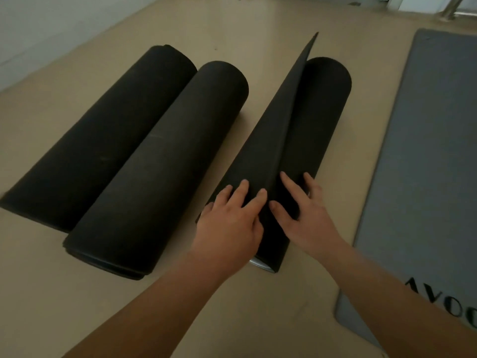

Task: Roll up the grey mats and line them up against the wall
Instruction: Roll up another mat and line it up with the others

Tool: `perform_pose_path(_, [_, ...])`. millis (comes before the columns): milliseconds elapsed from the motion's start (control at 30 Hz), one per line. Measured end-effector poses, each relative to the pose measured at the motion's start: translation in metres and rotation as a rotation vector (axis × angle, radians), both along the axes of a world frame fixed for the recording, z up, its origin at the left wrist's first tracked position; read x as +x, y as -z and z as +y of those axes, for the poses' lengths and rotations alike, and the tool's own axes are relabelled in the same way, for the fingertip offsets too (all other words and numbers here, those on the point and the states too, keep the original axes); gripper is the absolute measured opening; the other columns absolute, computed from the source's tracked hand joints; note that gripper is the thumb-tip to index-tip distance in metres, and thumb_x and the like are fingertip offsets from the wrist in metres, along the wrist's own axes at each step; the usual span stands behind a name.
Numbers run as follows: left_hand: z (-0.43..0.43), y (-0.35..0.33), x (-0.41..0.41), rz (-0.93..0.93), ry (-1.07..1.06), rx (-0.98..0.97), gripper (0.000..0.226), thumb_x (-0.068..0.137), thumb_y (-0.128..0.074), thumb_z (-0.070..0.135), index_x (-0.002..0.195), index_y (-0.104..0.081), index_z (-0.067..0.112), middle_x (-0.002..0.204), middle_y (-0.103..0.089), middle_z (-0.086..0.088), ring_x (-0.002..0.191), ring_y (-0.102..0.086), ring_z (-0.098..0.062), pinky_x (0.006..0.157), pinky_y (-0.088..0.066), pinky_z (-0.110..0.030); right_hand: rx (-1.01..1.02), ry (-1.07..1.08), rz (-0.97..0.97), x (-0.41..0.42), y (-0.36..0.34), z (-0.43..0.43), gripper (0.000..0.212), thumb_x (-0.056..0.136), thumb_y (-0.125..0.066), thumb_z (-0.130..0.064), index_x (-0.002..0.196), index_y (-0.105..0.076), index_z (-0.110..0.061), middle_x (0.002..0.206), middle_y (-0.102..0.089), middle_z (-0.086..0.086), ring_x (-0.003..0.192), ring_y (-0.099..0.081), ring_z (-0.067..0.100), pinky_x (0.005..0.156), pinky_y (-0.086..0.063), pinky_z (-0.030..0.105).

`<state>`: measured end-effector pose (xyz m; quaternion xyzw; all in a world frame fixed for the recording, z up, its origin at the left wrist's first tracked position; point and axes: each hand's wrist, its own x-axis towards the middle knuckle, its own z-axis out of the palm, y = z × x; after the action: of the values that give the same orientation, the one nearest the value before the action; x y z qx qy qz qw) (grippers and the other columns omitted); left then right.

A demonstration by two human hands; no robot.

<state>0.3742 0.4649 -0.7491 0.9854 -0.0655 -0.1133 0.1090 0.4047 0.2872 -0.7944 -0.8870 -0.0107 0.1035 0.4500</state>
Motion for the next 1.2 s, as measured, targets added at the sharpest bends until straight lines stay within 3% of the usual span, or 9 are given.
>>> perform_pose_path(133, [0.016,-0.008,0.007,0.104,-0.082,0.032,0.087,0.093,-0.039,0.08,0.161,0.007,0.049,0.175,0.002,0.003,0.16,-0.003,-0.026,0.125,-0.023,-0.056,0.196,0.239,0.31,0.009,-0.002,0.008,0.127,0.059,-0.084,-0.075,0.157,-0.003,-0.06,0.17,-0.002,-0.01,0.153,-0.026,0.028,0.118,-0.036,0.045])
perform_pose_path(200, [0.021,-0.009,0.002,0.186,-0.13,0.022,0.116,0.076,-0.054,0.091,0.156,0.021,0.052,0.174,0.011,0.004,0.16,0.002,-0.028,0.124,-0.024,-0.057,0.358,0.263,0.416,0.009,0.001,0.016,0.139,0.05,-0.087,-0.077,0.154,0.005,-0.064,0.167,-0.026,-0.008,0.145,-0.041,0.025,0.115,-0.042,0.051])
perform_pose_path(467, [0.02,0.007,-0.004,0.174,-0.133,-0.19,0.137,0.058,-0.073,0.086,0.155,0.02,0.055,0.173,0.009,0.012,0.16,0.0,-0.022,0.124,-0.026,-0.055,0.637,0.393,0.314,0.0,-0.009,0.023,0.121,0.068,-0.094,-0.044,0.158,-0.014,-0.058,0.149,-0.055,-0.006,0.123,-0.062,0.02,0.098,-0.056,0.043])
perform_pose_path(600, [0.019,0.013,-0.003,0.342,-0.256,-0.723,0.13,0.052,-0.09,0.069,0.154,-0.01,0.064,0.16,-0.035,0.016,0.14,-0.047,-0.01,0.108,-0.052,-0.04,0.401,0.36,0.232,-0.01,-0.046,0.005,0.094,0.082,-0.081,-0.048,0.156,-0.024,-0.057,0.146,-0.052,-0.009,0.113,-0.062,0.013,0.083,-0.057,0.031])
perform_pose_path(700, [0.018,0.032,-0.014,0.495,-0.266,-1.051,0.118,0.061,-0.099,0.043,0.154,-0.027,0.057,0.148,-0.047,0.023,0.132,-0.053,-0.004,0.094,-0.056,-0.023,-0.087,0.161,0.218,-0.022,-0.068,-0.007,0.08,0.086,-0.063,-0.064,0.154,-0.021,-0.06,0.135,-0.041,-0.002,0.094,-0.055,0.009,0.07,-0.047,0.024])
perform_pose_path(833, [0.028,0.054,-0.032,0.519,-0.369,-1.225,0.118,0.059,-0.096,0.041,0.156,-0.031,0.05,0.154,-0.044,0.015,0.132,-0.052,-0.008,0.095,-0.057,-0.028,-0.409,-0.005,-0.007,-0.032,-0.065,-0.011,0.067,0.09,-0.053,-0.063,0.154,-0.034,-0.053,0.133,-0.034,-0.001,0.12,-0.046,0.02,0.098,-0.047,0.037])
perform_pose_path(967, [0.046,0.044,-0.041,0.398,-0.446,-1.014,0.107,0.071,-0.087,0.043,0.158,-0.025,0.048,0.157,-0.038,0.011,0.133,-0.049,-0.013,0.093,-0.053,-0.026,-0.418,-0.099,-0.152,-0.019,-0.04,-0.011,0.064,0.085,-0.053,-0.074,0.146,-0.045,-0.056,0.127,-0.023,-0.008,0.117,-0.029,0.013,0.097,-0.034,0.03])
perform_pose_path(1100, [0.041,0.015,-0.05,0.045,-0.207,-0.568,0.07,0.092,-0.066,0.043,0.155,-0.037,0.046,0.163,-0.027,0.018,0.148,-0.024,-0.001,0.12,-0.035,-0.039,-0.551,-0.133,-0.279,-0.011,-0.028,0.016,0.064,0.085,-0.044,-0.081,0.144,-0.047,-0.055,0.127,-0.026,-0.004,0.116,-0.031,0.021,0.095,-0.042,0.037])
perform_pose_path(1200, [0.026,0.008,-0.056,0.07,-0.261,-0.491,0.097,0.08,-0.067,0.076,0.159,-0.029,0.035,0.166,-0.025,0.016,0.148,-0.031,-0.004,0.119,-0.04,-0.038,-0.421,-0.164,-0.342,0.005,-0.028,0.022,0.052,0.089,-0.046,-0.072,0.136,-0.059,-0.053,0.123,-0.039,-0.005,0.11,-0.043,0.021,0.093,-0.048,0.048])
